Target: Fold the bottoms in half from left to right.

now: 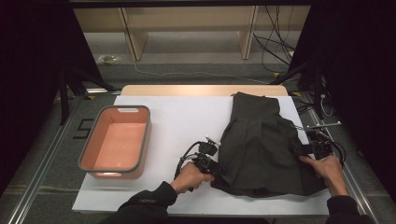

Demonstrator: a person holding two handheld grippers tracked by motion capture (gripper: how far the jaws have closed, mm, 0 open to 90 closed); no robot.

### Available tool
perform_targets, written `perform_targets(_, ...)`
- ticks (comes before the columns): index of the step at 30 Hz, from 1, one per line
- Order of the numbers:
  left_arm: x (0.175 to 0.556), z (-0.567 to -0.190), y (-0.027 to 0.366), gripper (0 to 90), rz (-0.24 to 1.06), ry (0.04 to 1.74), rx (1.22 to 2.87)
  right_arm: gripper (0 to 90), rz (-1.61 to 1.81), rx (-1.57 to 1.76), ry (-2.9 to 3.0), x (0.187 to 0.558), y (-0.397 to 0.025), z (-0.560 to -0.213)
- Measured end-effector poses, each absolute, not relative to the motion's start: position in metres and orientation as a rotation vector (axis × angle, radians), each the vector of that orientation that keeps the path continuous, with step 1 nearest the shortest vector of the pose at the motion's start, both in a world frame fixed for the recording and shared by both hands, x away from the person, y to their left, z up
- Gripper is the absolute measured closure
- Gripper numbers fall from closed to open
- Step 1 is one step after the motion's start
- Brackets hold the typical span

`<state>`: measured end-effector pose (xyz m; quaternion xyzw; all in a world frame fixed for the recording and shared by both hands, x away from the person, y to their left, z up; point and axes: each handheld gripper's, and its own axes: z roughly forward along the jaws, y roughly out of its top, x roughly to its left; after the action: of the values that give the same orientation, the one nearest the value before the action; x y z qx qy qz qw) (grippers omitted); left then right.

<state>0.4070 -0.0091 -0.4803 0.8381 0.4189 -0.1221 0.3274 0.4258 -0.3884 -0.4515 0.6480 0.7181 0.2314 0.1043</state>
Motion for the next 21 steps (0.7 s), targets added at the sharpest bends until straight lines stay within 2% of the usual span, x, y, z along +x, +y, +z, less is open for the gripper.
perform_targets(4,0.406,-0.481,-0.009,73.6,-0.318,1.086,2.198,26.0,0.659,1.923,2.137,0.427,-0.388,-0.456)
perform_targets(8,0.406,-0.48,-0.008,82.4,-0.304,1.076,2.201,28.6,0.612,1.929,2.142,0.426,-0.382,-0.46)
perform_targets(10,0.406,-0.48,-0.006,84.4,-0.297,1.065,2.203,36.9,0.615,1.933,2.145,0.424,-0.38,-0.459)
perform_targets(14,0.405,-0.477,-0.005,85.6,-0.287,1.057,2.204,62.6,0.624,1.926,2.158,0.415,-0.378,-0.457)
perform_targets(17,0.404,-0.475,-0.002,86.3,-0.286,1.049,2.206,77.3,0.666,1.944,2.177,0.408,-0.377,-0.455)
perform_targets(21,0.404,-0.472,0.004,86.5,-0.281,1.034,2.213,81.8,0.684,1.947,2.203,0.401,-0.371,-0.454)
